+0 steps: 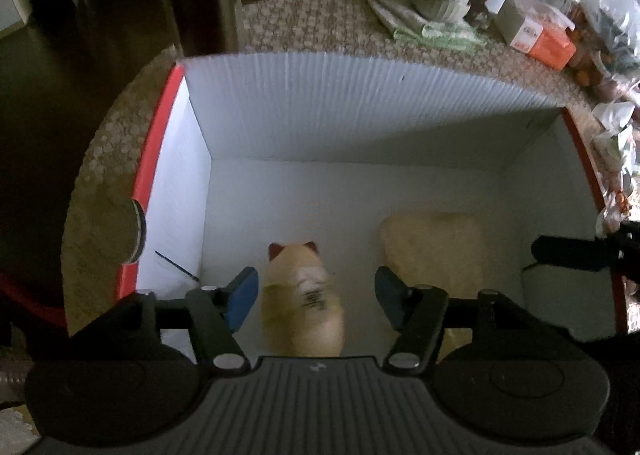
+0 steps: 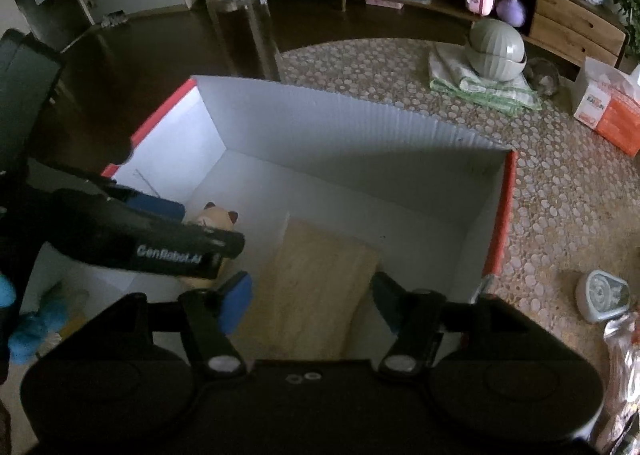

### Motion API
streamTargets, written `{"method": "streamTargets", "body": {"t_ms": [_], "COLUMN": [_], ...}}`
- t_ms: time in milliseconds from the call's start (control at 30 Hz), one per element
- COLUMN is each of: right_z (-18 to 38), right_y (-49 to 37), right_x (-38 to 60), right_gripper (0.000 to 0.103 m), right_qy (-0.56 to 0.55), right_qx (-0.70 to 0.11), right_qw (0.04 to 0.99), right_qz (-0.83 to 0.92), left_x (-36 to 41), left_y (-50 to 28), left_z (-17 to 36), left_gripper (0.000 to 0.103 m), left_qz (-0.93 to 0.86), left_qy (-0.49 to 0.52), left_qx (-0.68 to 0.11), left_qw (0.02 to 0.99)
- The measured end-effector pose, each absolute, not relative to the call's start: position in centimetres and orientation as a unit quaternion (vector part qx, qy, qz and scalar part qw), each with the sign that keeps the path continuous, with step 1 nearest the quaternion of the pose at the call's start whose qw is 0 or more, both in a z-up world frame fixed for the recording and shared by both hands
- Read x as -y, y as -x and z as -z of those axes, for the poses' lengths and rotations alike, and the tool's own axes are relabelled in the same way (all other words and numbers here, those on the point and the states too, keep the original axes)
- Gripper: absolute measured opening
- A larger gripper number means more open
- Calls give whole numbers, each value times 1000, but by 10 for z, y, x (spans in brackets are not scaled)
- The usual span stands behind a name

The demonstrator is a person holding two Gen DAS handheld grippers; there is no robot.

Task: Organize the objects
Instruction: 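Open both tools to drop the block and figurine into the box, then withdraw both tools from the box back toward the table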

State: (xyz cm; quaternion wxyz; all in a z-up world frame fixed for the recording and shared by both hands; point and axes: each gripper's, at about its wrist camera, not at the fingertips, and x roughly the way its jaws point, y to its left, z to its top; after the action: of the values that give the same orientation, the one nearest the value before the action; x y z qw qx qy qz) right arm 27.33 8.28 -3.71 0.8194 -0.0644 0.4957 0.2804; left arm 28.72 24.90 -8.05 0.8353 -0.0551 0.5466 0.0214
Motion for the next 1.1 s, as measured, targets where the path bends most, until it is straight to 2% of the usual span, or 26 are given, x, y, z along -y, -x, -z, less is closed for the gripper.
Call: {"method": "streamTargets", "body": {"t_ms": [333, 667, 1033, 1100], "right_z": [2, -24, -30, -30], "right_y": [-248, -214, -168, -161], "right_x": [-54, -4, 67, 78], "right_gripper": [70, 71, 76, 78], "right_qy": [32, -6, -38, -40], "right_qx": [-473, -436, -405, -400], "right_qw": [828, 852, 877, 880], "right_qz": [-300, -290, -255, -253], "left_x": [-243, -203, -152, -143], "left_y": [-260, -222, -170, -161], "left_z": [41, -16, -30, -30], "left_gripper": [67, 67, 67, 72], "left_qz": [-35, -38, -24, -21], "left_qy": [55, 39, 40, 40], "left_qx": [-508, -442, -408, -403], "left_qw": [859, 895, 912, 914]}}
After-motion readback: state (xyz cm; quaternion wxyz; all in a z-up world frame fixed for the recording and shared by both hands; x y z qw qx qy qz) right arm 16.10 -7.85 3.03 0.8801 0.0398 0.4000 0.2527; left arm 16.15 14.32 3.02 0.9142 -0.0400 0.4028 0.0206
